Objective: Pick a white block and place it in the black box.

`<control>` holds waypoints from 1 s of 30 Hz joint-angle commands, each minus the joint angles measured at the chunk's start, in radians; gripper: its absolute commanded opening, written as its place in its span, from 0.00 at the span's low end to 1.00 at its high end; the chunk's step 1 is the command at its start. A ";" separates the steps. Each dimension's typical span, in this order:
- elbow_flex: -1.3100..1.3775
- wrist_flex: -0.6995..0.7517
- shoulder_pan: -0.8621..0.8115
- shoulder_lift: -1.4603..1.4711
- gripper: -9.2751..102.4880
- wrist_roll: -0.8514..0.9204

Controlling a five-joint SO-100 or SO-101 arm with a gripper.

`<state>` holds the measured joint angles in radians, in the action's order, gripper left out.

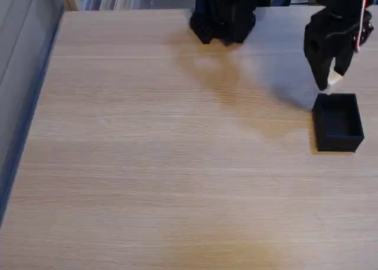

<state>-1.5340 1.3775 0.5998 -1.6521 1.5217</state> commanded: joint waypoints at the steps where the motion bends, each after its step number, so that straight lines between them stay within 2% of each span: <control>1: 0.110 -0.014 -0.014 0.104 0.08 0.011; 12: 0.278 0.000 -0.014 0.302 0.09 -0.049; 15: 0.282 -0.018 -0.014 0.311 0.14 -0.097; 17: 0.282 -0.040 -0.014 0.311 0.25 -0.184; 21: 0.278 -0.048 -0.011 0.298 0.30 -0.213; 26: 0.255 -0.052 -0.026 0.244 0.31 -0.252; 30: 0.120 -0.081 -0.080 0.101 0.22 -0.238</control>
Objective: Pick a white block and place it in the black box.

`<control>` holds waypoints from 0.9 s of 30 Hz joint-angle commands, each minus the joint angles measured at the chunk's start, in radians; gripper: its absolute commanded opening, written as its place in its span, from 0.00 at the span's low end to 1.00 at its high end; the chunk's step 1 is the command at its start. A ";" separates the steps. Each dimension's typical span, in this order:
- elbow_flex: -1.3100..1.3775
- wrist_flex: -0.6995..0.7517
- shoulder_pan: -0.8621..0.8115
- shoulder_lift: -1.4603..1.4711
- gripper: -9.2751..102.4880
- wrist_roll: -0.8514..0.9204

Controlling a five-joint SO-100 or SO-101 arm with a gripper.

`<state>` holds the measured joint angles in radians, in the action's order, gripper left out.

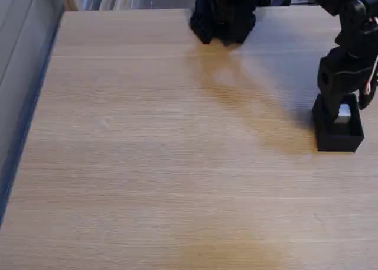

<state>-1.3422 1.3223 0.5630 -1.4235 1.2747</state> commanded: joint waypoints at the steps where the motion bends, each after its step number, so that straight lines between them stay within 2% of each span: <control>1: -0.137 -0.049 -0.064 -0.178 0.17 0.017; 2: -0.206 -0.072 -0.089 -0.233 0.10 0.026; 3: -0.281 -0.104 -0.112 -0.291 0.08 0.034; 11: -0.962 -0.311 -0.293 -0.818 0.08 0.169; 13: -1.097 -0.293 -0.321 -0.965 0.08 0.189; 22: -1.548 -0.012 -0.428 -1.574 0.08 0.201; 27: -1.674 -0.003 -0.469 -1.735 0.08 0.204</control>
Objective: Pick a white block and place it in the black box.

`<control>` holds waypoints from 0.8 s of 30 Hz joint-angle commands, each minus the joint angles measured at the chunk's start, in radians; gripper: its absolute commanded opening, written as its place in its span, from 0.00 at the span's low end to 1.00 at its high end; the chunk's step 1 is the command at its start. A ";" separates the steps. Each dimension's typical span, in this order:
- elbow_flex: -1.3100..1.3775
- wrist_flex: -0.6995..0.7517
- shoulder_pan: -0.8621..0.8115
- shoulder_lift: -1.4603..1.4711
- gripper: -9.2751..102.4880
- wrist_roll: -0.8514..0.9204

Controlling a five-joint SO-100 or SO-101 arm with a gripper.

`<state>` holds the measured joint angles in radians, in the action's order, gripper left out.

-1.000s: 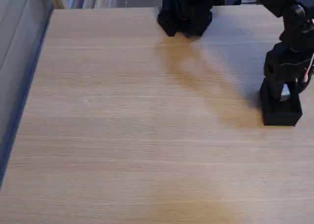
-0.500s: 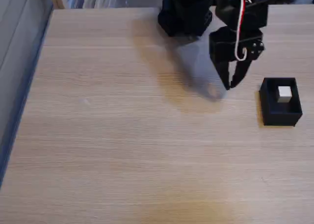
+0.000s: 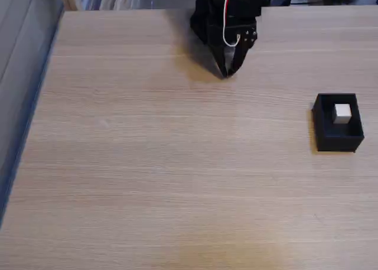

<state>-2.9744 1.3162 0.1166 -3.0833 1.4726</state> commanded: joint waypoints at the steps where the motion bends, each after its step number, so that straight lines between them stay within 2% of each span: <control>1: -0.060 0.000 -0.025 -0.101 0.08 0.014; 9: -0.133 0.023 -0.057 -0.249 0.08 0.069; 14: -0.133 0.031 -0.071 -0.249 0.08 0.124; 24: -0.133 0.031 -0.083 -0.249 0.12 0.126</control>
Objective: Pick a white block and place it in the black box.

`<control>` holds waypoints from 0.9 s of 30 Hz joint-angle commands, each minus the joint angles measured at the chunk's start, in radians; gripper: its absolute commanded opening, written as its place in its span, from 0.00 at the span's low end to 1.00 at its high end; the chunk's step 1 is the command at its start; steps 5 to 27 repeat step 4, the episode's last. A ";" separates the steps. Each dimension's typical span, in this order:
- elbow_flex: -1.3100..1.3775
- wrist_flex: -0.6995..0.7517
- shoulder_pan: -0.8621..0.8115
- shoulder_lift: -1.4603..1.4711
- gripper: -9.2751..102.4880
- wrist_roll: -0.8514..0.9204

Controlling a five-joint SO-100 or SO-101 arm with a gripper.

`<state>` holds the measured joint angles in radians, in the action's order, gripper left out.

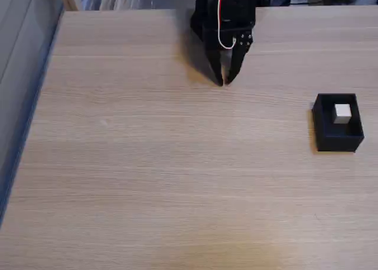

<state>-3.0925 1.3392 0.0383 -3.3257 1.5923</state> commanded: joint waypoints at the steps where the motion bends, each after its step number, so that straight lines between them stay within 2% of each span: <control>1: -0.015 0.008 -0.005 -0.006 0.12 0.006; 27: -0.015 0.008 -0.005 -0.006 0.13 0.006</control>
